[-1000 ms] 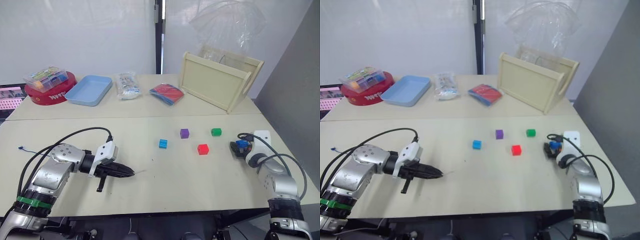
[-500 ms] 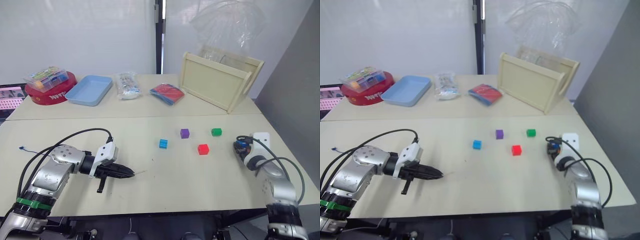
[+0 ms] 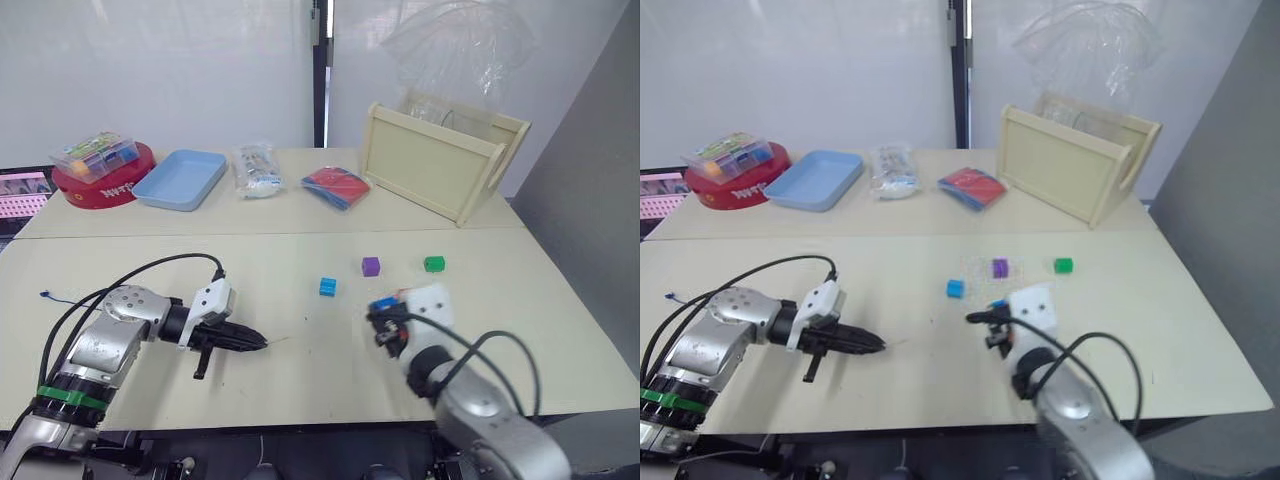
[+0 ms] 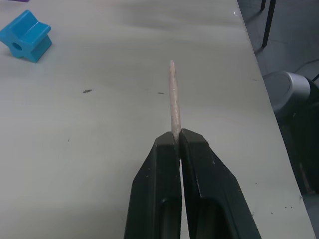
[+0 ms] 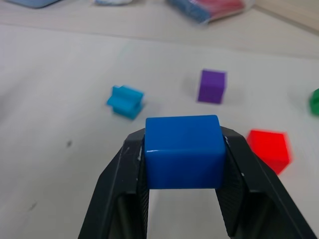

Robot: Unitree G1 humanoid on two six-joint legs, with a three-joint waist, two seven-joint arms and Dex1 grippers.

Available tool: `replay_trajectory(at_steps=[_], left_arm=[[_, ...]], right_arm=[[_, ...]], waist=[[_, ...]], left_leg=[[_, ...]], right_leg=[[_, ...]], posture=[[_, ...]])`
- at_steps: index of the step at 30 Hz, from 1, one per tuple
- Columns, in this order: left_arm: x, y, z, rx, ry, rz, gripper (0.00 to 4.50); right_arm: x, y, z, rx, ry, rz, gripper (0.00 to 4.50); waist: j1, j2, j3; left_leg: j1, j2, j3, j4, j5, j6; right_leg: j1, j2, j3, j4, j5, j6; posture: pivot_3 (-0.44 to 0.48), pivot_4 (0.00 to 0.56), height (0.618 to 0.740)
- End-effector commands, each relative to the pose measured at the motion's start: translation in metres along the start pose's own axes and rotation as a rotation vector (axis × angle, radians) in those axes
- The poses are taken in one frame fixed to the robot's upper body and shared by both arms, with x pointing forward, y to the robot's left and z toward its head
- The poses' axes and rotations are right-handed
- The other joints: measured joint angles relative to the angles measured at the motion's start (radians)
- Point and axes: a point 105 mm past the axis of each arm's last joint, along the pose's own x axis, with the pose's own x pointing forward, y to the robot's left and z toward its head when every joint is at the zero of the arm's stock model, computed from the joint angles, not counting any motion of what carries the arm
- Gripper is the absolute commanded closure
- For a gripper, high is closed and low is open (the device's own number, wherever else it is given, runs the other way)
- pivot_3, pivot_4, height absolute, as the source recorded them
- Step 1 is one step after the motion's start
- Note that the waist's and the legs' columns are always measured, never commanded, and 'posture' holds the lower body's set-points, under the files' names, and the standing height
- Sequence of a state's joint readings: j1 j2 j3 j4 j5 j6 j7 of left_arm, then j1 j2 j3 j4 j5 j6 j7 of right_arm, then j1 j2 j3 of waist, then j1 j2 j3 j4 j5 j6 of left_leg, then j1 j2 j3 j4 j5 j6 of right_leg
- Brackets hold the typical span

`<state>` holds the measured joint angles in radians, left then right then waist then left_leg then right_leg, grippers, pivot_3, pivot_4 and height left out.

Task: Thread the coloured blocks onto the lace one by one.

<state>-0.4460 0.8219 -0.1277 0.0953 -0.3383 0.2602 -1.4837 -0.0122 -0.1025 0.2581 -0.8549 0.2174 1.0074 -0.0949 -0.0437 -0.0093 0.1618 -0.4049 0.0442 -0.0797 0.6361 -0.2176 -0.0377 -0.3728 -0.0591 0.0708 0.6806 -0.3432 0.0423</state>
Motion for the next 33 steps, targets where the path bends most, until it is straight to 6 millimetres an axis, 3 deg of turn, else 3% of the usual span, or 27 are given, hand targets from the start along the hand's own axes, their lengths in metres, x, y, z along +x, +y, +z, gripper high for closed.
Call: replay_trajectory(at_steps=[1, 9, 12, 14, 21, 25, 30, 33], left_arm=[[-0.003, 0.002, 0.005, 0.035, 0.007, -0.007, 4.50], [-0.008, 0.003, 0.007, 0.040, 0.025, -0.014, 4.50], [-0.010, 0.003, 0.007, 0.040, 0.026, -0.007, 4.50], [-0.010, 0.002, 0.007, 0.036, 0.023, -0.001, 4.50], [-0.005, -0.004, 0.005, 0.023, 0.005, 0.017, 4.50], [-0.003, -0.005, 0.005, 0.023, -0.002, 0.025, 4.50], [-0.003, -0.013, 0.003, 0.027, 0.001, 0.024, 4.50], [-0.006, -0.017, 0.000, 0.030, 0.012, 0.022, 4.50]], right_arm=[[0.009, 0.006, -0.008, 0.038, -0.026, 0.015, 3.28], [0.030, 0.022, -0.043, 0.056, 0.032, 0.099, 3.28], [0.029, 0.022, -0.042, 0.096, 0.008, 0.108, 3.28], [0.026, 0.019, -0.033, 0.074, -0.037, 0.110, 2.25], [0.010, 0.010, -0.009, -0.146, -0.070, 0.331, 0.03], [0.008, 0.005, -0.003, -0.247, -0.042, 0.490, 0.03], [0.006, -0.002, -0.002, -0.455, 0.138, 0.865, 0.03], [0.016, -0.006, 0.007, -0.603, 0.191, 1.013, 0.03]], waist=[[-0.001, 0.000, 0.000], [-0.003, 0.000, 0.000], [-0.003, 0.000, 0.000], [-0.003, 0.000, 0.000], [-0.001, -0.001, 0.000], [-0.001, -0.001, 0.000], [-0.002, -0.001, 0.001], [-0.002, -0.002, 0.001]], left_leg=[[0.000, 0.000, 0.000, 0.000, 0.000, 0.000], [0.001, 0.001, 0.000, -0.001, 0.000, 0.000], [0.001, 0.001, 0.000, -0.001, 0.000, 0.000], [0.001, 0.001, 0.000, -0.001, 0.000, 0.000], [0.000, 0.001, 0.000, -0.001, 0.000, 0.000], [0.001, 0.001, 0.000, 0.000, 0.000, 0.000], [0.000, 0.001, 0.000, 0.002, 0.000, 0.000], [0.001, 0.001, 0.000, 0.002, 0.000, 0.000]], right_leg=[[0.000, 0.000, 0.000, 0.000, 0.000, 0.000], [0.000, 0.001, 0.000, 0.000, 0.000, 0.000], [0.000, 0.001, 0.000, 0.000, 0.000, 0.000], [0.000, 0.001, 0.000, 0.000, 0.000, 0.000], [0.000, 0.001, 0.000, 0.000, 0.000, 0.000], [0.000, 0.001, -0.001, 0.000, 0.000, 0.000], [0.001, 0.001, 0.000, 0.000, 0.000, 0.000], [0.001, 0.001, -0.001, 0.000, 0.000, 0.000]], posture=[[0.000, 0.150, 0.740], [0.000, 0.150, 0.740], [0.000, 0.150, 0.740], [0.000, 0.150, 0.740], [0.000, 0.150, 0.740], [0.000, 0.150, 0.740], [0.000, 0.150, 0.740], [0.000, 0.150, 0.740]])
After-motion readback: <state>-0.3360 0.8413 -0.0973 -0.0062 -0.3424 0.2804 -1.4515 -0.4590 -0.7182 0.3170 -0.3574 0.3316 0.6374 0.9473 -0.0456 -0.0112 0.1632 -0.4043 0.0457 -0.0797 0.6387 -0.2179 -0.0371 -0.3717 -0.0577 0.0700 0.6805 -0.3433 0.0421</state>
